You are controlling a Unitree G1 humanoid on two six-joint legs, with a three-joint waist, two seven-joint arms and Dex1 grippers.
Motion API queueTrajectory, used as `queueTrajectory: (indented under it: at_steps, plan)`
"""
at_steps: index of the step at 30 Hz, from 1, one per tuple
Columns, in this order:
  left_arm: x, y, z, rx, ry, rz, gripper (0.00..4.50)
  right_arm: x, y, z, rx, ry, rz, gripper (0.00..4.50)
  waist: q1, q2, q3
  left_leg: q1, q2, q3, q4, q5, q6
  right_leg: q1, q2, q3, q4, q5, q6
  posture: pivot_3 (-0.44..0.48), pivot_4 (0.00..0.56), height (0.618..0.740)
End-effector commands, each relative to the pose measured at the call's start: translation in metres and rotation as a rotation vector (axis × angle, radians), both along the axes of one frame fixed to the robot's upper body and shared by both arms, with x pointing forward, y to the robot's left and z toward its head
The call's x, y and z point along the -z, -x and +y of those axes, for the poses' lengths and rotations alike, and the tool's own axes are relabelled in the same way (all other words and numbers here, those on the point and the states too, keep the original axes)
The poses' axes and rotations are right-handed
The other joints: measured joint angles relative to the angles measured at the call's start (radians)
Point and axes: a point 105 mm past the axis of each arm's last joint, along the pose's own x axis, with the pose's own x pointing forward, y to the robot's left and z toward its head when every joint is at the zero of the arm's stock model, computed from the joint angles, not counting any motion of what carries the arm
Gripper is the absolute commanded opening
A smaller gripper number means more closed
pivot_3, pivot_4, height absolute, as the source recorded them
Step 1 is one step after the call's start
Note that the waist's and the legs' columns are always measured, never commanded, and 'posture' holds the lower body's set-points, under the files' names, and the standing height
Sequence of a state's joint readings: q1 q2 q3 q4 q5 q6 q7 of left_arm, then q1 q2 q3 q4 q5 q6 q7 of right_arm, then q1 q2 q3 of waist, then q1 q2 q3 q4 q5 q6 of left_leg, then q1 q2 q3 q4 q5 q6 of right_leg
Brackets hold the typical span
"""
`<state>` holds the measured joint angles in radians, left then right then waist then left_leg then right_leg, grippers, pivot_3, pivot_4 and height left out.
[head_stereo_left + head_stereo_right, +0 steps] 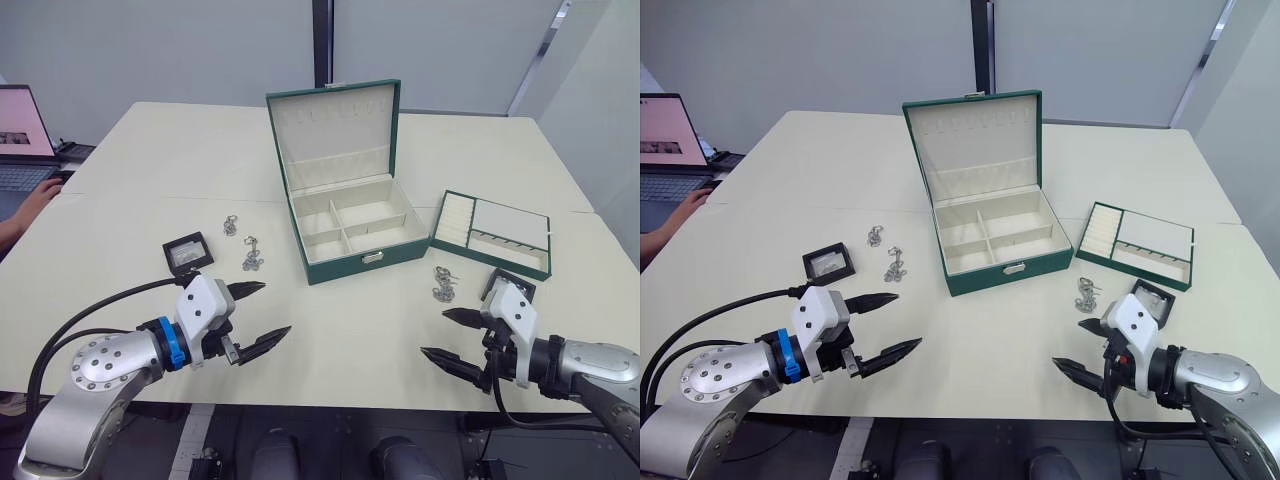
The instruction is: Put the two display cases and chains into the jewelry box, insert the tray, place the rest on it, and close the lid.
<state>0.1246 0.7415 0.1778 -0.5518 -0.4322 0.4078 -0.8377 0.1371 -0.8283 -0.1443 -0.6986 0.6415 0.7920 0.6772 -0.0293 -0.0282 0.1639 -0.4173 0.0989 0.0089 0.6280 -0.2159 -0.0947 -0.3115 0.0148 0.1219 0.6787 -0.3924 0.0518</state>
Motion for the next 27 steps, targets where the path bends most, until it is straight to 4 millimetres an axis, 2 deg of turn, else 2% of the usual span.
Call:
queueTrajectory:
  at_steps: [1,25,27]
  plan:
    - [-0.008,0.001,-0.005,0.01,0.027,-0.016,4.46,-0.009,-0.001,0.002,-0.01,-0.003,-0.037,4.5,0.0,0.0,0.0,0.0,0.0,0.0,0.0,0.0,0.0,0.0,0.0,0.0,0.0,0.0,0.0,0.0,0.15,0.74]
    - [-0.01,0.0,-0.006,0.011,0.018,-0.009,4.46,-0.013,0.001,0.003,-0.003,-0.012,-0.044,4.5,0.0,0.0,0.0,0.0,0.0,0.0,0.0,0.0,0.0,0.0,0.0,0.0,0.0,0.0,0.0,0.0,0.15,0.74]
    - [-0.014,-0.003,-0.005,-0.002,0.083,0.114,4.46,-0.021,-0.005,0.002,0.005,-0.01,-0.075,4.5,0.0,0.0,0.0,0.0,0.0,0.0,0.0,0.0,0.0,0.0,0.0,0.0,0.0,0.0,0.0,0.0,0.15,0.74]
